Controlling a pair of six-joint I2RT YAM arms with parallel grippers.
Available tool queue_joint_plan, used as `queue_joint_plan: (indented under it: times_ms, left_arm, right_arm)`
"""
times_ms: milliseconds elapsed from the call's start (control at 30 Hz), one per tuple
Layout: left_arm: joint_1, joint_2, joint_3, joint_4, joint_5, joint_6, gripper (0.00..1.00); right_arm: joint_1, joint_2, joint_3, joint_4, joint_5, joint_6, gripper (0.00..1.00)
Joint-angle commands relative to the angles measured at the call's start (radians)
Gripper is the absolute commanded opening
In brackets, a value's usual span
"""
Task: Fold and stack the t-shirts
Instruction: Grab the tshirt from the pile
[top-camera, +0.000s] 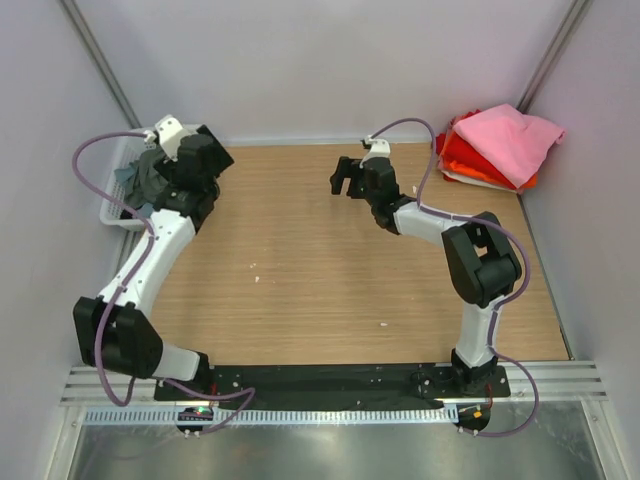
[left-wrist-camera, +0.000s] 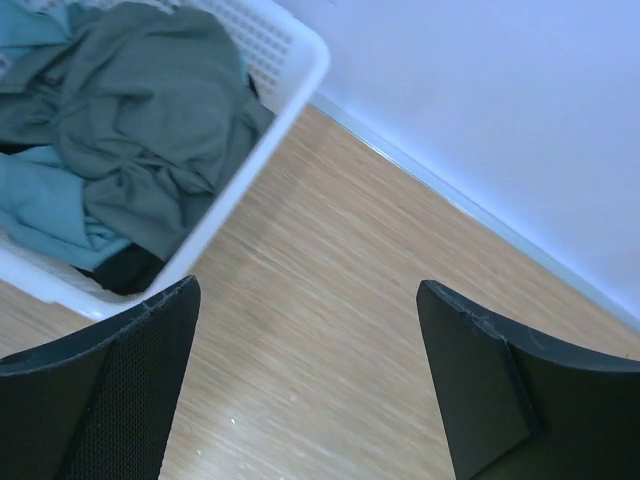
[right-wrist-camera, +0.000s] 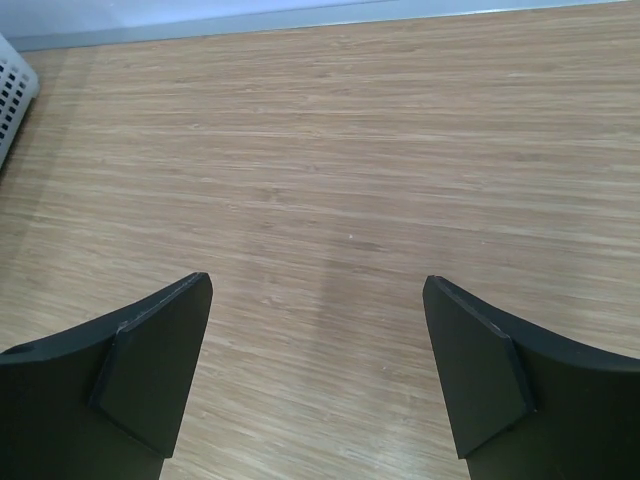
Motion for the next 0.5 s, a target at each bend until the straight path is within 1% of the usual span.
queue_joint_plan:
  times_ms: [0,67,267,367,400,467]
  left_arm:
    - [0.123,0.078,0.11,-0.124,-0.003,-0.079,0.89]
    - [0.156,0.125,0.173,-0.139,0.003,-0.091,0.89]
    - [0.269,0.254,0.317,-0.174,0.06,-0.1,0.89]
    - [0.325,0.345,0.389,-0.174,0.103,-0.094,0.89]
    - [0.334,0.41,0.441,-0.184,0.117,-0.087,0.89]
    - [0.36,0.481,0.521,-0.23,0.135,-0.074,0.88]
  right_arm:
    - [0.007,-0.069,0.007,0.079,-0.049,-0.008,0.93]
    - [0.007,-0.061,0.017,0.077,-0.09,-0.009,0.93]
    - [0.007,-0.055,0.018,0.082,-0.09,0.002,0.93]
    - [0.007,-0.054,0.021,0.076,-0.078,0.0,0.93]
    - [0.007,-0.051,0.023,0.068,-0.071,0.0,0.93]
    - [0.005,-0.045,0.037,0.056,-0.055,-0.001,0.93]
